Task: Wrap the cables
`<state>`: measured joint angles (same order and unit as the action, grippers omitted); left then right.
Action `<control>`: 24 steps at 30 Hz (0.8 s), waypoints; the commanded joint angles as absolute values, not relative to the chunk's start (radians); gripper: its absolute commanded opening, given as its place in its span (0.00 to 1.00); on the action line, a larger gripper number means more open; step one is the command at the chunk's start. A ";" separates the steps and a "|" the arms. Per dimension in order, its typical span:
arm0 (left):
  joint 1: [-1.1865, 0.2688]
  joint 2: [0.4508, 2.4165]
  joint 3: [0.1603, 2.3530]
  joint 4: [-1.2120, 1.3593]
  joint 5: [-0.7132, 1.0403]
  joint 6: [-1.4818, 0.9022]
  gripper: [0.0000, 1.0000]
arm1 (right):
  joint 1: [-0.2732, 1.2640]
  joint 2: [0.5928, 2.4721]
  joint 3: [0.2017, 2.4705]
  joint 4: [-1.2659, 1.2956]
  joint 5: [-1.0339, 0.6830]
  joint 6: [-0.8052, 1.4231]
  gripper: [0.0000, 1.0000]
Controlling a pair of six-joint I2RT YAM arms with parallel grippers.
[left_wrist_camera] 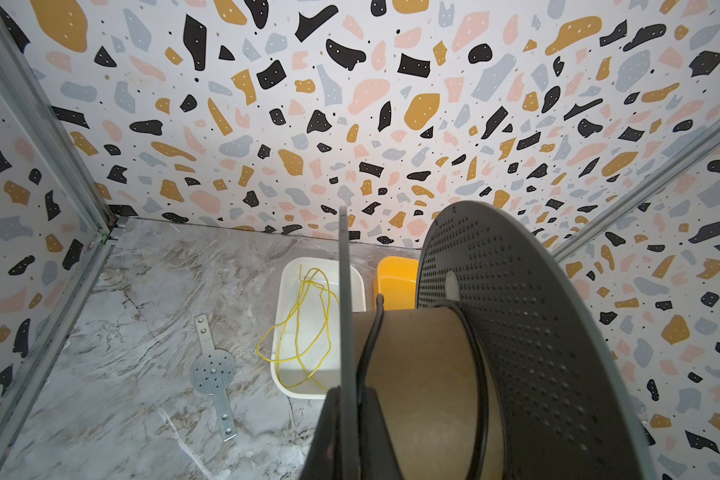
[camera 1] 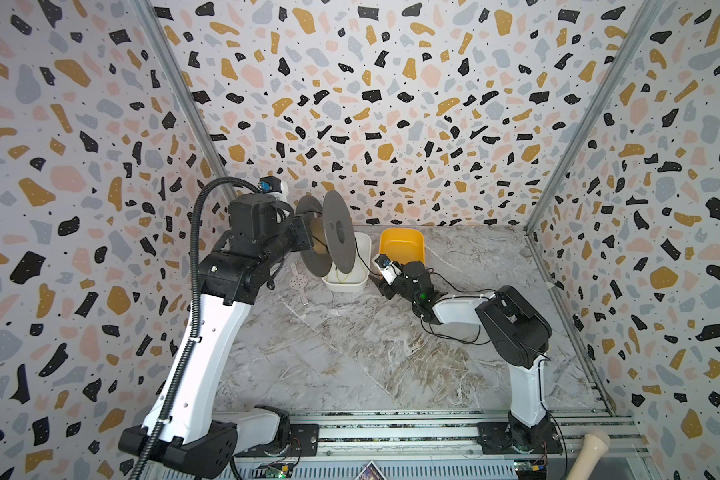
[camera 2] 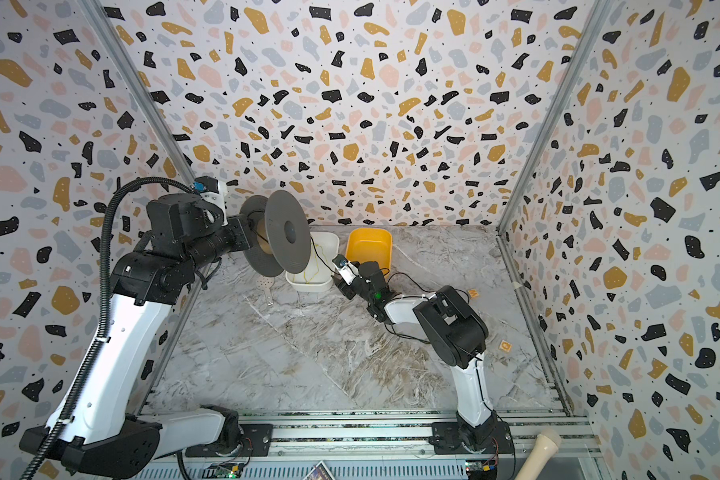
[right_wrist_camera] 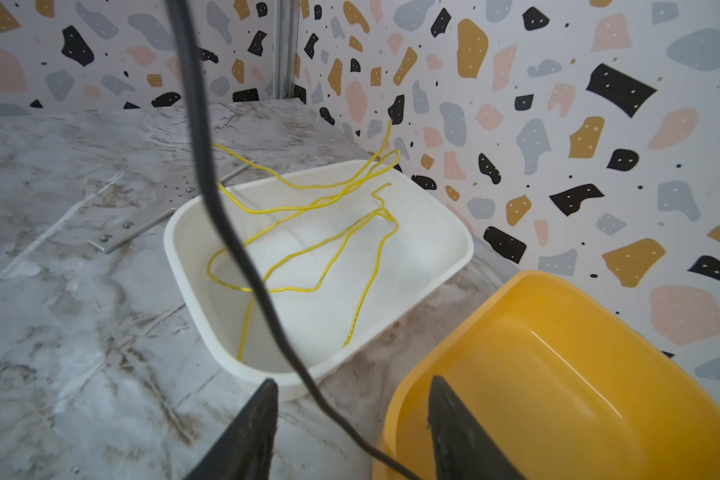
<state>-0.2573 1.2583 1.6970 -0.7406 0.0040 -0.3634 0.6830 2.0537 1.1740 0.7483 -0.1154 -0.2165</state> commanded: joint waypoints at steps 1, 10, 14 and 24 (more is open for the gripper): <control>-0.252 1.237 1.742 -0.648 0.028 -0.385 0.00 | 0.689 2.084 1.250 0.718 -0.131 -0.236 0.51; -0.252 1.238 1.730 -0.636 0.014 -0.386 0.00 | 0.738 2.059 1.183 0.759 -0.064 -0.243 0.06; -0.252 1.233 1.704 -0.598 0.008 -0.411 0.00 | 0.782 1.987 1.106 0.778 0.011 -0.286 0.00; -0.253 1.235 1.637 -0.530 -0.153 -0.501 0.00 | 0.938 1.820 0.973 0.714 0.185 -0.349 0.00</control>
